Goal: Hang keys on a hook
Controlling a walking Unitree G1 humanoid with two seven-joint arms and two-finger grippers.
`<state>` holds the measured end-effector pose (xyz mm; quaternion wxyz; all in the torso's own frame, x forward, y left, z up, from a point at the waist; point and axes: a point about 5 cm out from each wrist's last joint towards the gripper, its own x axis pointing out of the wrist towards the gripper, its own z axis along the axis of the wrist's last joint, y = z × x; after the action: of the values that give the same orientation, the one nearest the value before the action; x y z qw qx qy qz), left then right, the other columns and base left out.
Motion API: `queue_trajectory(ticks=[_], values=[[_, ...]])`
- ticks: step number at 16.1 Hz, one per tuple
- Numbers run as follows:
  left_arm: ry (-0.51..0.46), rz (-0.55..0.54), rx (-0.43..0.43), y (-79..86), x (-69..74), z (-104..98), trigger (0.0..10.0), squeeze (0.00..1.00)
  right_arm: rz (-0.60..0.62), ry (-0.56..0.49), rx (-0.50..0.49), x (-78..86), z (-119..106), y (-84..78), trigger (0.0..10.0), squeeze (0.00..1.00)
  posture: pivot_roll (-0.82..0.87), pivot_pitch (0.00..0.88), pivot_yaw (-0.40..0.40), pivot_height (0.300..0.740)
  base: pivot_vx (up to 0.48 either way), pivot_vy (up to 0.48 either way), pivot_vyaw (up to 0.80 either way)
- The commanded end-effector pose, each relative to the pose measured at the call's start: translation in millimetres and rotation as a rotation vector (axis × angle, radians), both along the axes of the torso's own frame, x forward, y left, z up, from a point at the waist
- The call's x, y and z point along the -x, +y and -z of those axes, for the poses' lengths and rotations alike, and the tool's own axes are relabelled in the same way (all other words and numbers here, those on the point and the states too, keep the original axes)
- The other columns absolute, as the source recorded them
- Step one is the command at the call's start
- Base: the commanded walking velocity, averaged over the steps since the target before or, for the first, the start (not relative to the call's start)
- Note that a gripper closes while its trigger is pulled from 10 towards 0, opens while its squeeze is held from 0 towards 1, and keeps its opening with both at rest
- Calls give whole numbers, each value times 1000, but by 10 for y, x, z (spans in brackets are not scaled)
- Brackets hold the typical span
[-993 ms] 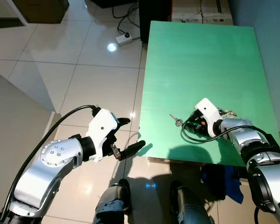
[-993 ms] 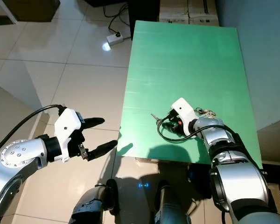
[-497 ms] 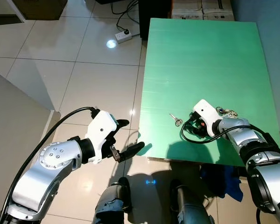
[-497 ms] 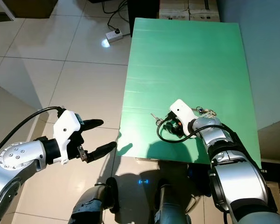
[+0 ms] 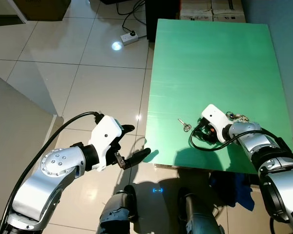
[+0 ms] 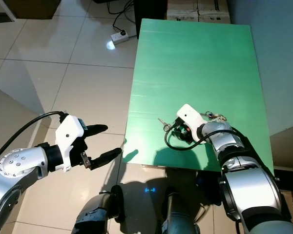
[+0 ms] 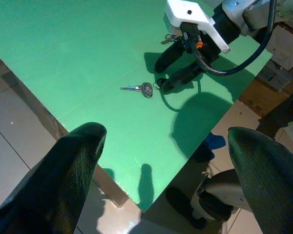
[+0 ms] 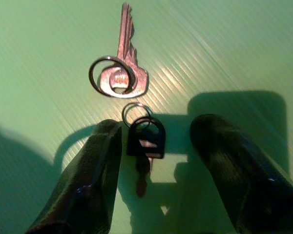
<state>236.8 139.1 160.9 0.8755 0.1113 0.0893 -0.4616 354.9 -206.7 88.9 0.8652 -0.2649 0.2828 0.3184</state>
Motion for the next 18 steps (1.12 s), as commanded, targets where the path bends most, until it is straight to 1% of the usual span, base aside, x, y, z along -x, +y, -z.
queue_trajectory(ticks=[1, 4, 6, 10, 11, 12, 13, 18], values=[[2, 14, 1, 11, 19, -7, 10000, 0, 1, 35, 72, 64, 74, -112, 10000, 0, 105, 351, 73, 740, 0, 0, 0], [0, 15, 0, 6, 7, -6, 10000, 0, 26, 3, 88, 42, 43, -149, 10000, 0, 106, 347, 74, 740, 0, 0, 0], [-2, 16, 0, 7, -2, -8, 10000, 0, 41, -18, 82, 21, 17, -147, 10000, 0, 106, 346, 77, 740, 0, 0, 0], [-3, 19, -1, 1, -11, -15, 10000, 0, 38, 0, 55, 28, 32, -119, 10000, 0, 106, 348, 79, 740, 0, 0, 0], [-3, 20, -1, 1, -11, -15, 10000, 0, 37, 8, 54, 37, 45, -121, 6549, 0, 106, 348, 79, 740, 0, 0, 0], [-2, 21, -1, 0, -11, -15, 10000, 0, 36, 15, 55, 45, 54, -125, 2235, 0, 106, 348, 79, 740, 0, 0, 0], [-2, 22, -1, -1, -10, -16, 10000, 0, 37, 19, 57, 48, 57, -131, 0, 0, 107, 348, 78, 740, 0, 0, 0], [1, 33, -8, -6, 4, -14, 10000, 0, 40, 28, 58, 53, 60, -143, 0, 0, 106, 347, 77, 740, 0, 0, 0]])
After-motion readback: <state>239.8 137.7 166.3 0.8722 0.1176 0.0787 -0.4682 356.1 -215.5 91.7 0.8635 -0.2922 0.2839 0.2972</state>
